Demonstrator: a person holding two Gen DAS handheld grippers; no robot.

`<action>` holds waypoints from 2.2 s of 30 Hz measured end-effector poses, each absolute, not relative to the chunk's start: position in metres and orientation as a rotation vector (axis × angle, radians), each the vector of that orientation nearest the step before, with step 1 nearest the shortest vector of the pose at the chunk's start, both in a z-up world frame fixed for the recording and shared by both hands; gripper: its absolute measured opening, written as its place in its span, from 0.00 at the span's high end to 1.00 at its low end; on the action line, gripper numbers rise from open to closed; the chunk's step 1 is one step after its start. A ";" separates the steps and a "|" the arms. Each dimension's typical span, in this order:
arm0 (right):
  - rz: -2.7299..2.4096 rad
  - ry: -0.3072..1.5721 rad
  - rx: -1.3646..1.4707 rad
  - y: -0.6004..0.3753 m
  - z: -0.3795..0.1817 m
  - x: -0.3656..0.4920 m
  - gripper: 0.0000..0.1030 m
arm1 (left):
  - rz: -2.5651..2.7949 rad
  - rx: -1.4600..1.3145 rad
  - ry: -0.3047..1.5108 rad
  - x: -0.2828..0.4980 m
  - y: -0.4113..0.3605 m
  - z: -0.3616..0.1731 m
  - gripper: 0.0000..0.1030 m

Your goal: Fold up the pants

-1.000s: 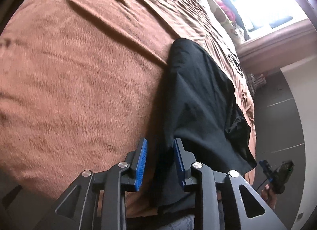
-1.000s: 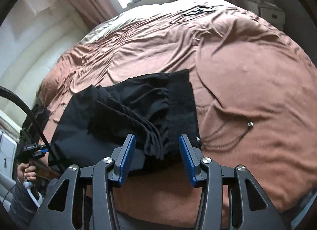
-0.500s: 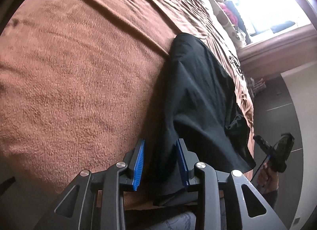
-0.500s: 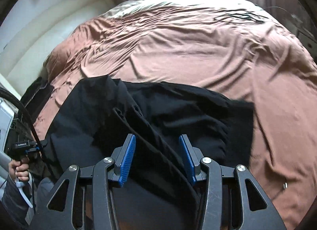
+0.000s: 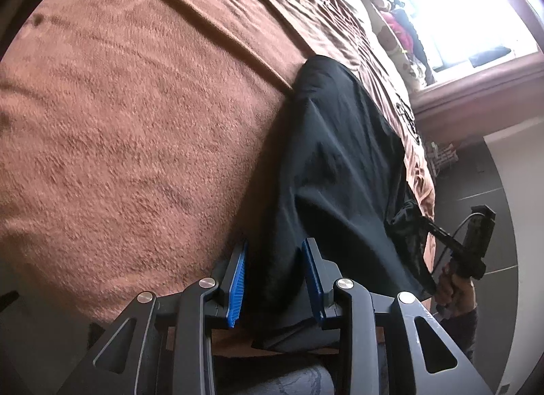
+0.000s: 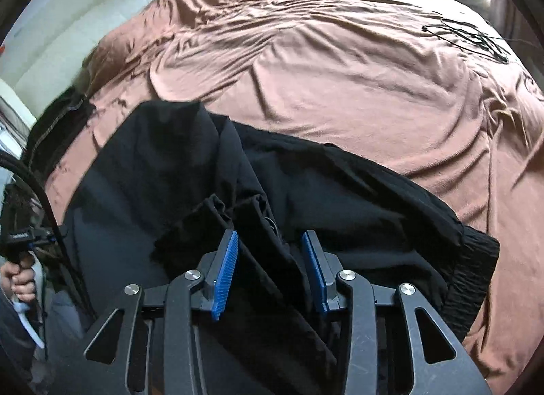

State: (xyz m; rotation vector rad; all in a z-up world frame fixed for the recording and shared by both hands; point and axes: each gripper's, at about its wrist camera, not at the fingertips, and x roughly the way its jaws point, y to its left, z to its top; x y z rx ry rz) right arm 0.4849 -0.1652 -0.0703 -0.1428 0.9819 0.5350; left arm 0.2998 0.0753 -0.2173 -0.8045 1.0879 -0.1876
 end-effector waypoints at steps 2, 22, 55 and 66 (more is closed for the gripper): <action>0.546 0.998 -0.144 -0.163 -0.075 0.487 0.64 | -0.188 -0.817 1.079 0.298 0.074 -0.218 0.62; 0.408 0.821 -0.045 -0.221 -0.024 0.456 1.00 | -0.095 -0.802 0.971 0.284 0.059 -0.212 0.55; 0.492 0.891 -0.078 -0.234 -0.031 0.424 0.58 | -0.084 -0.791 0.972 0.277 0.052 -0.209 0.54; 0.565 0.978 -0.223 -0.182 -0.049 0.461 0.58 | -0.055 -0.722 0.960 0.276 0.036 -0.205 0.48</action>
